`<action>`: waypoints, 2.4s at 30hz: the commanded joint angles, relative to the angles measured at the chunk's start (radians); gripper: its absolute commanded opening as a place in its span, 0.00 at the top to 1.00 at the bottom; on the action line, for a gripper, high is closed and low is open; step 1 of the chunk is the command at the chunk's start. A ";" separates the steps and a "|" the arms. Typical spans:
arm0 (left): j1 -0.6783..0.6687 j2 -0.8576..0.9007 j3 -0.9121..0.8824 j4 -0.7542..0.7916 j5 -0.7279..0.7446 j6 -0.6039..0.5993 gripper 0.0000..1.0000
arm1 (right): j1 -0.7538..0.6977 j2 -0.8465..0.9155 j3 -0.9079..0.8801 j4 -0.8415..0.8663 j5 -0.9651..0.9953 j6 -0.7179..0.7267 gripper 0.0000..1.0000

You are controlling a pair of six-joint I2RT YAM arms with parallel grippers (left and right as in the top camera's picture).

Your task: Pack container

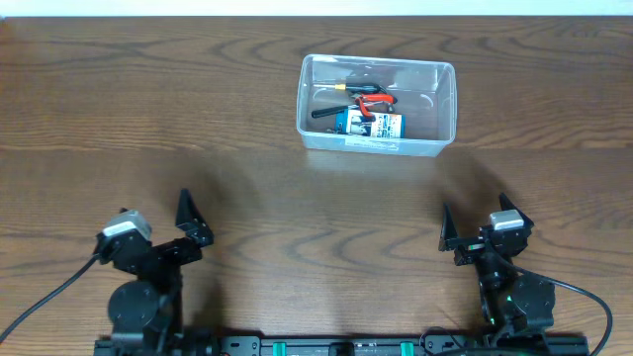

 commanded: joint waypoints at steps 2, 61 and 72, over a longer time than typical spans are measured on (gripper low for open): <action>0.005 -0.044 -0.089 0.054 -0.004 -0.079 0.02 | -0.009 -0.009 -0.006 0.003 -0.003 -0.015 0.01; 0.004 -0.122 -0.310 0.084 -0.005 -0.243 0.02 | -0.009 -0.009 -0.006 0.003 -0.004 -0.015 0.01; 0.004 -0.122 -0.310 0.084 -0.005 -0.243 0.02 | -0.009 -0.009 -0.006 0.003 -0.004 -0.015 0.01</action>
